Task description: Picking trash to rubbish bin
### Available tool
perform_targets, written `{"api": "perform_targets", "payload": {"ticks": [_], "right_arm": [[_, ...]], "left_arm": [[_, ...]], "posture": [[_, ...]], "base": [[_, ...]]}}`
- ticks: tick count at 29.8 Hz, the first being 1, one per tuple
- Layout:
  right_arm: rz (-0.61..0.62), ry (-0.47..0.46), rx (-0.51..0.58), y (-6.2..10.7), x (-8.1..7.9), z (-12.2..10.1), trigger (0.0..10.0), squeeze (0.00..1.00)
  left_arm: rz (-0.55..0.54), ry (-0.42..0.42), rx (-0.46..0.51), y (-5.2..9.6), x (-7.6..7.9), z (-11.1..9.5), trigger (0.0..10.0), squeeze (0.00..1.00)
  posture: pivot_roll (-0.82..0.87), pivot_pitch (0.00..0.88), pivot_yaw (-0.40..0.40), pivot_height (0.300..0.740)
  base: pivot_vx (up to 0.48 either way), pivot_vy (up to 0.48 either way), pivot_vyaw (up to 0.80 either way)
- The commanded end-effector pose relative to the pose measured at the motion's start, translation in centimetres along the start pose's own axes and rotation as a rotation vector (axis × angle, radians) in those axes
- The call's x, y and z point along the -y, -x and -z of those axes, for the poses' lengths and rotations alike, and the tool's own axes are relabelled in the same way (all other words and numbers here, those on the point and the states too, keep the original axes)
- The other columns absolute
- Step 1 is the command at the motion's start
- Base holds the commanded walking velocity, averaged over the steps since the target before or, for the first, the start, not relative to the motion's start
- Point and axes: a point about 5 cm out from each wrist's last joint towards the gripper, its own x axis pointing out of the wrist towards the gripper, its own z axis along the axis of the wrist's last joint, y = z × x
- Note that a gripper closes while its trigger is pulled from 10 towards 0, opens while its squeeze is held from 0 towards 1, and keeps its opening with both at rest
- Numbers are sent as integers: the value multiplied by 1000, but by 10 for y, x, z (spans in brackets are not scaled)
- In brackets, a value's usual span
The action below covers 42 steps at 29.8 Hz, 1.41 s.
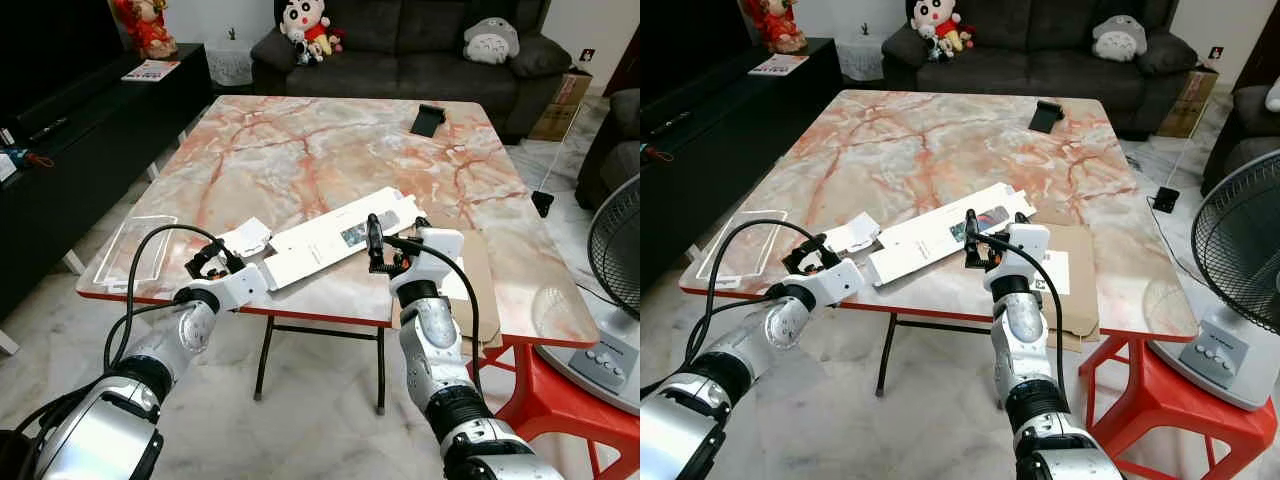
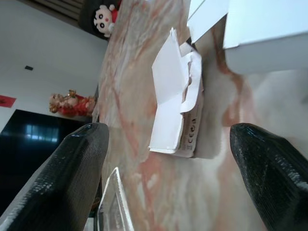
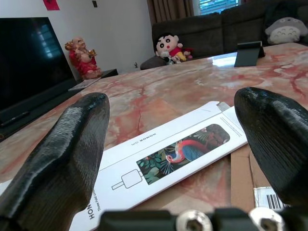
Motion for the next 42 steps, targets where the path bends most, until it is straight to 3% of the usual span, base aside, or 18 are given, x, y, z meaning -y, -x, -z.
{"api": "perform_targets", "payload": {"ticks": [1,24,32,33,35,37,42], "right_arm": [[-7,-3,3,1,-2,-1,10000,0],[-2,2,0,12,-2,4,10000,0],[-4,-6,-7,14,-4,5,10000,0],[-5,-6,-7,14,-5,5,10000,0],[-6,-7,-8,14,-5,5,10000,0],[-8,-7,-8,14,-5,5,10000,0],[-6,-6,-11,15,-5,6,10000,0]], "left_arm": [[-19,-37,-5,-4,-7,-3,10000,0],[-20,-76,-19,-16,-10,-21,10000,0],[-61,-86,-68,-19,-17,-20,10000,0],[-64,-83,-72,-19,-17,-20,9059,0],[-66,-82,-74,-19,-17,-19,9059,0],[-67,-75,-76,-19,-16,-19,0,0],[-56,-61,-71,-18,-13,-20,0,0]], "posture": [[-82,51,6,740],[-128,91,15,740],[-130,93,14,740],[-131,91,14,740],[-132,89,15,740],[-134,86,16,740],[-138,79,18,740]], "base": [[0,0,0],[0,0,0],[0,0,0],[0,0,0],[0,0,0],[0,0,0],[0,0,0]]}}
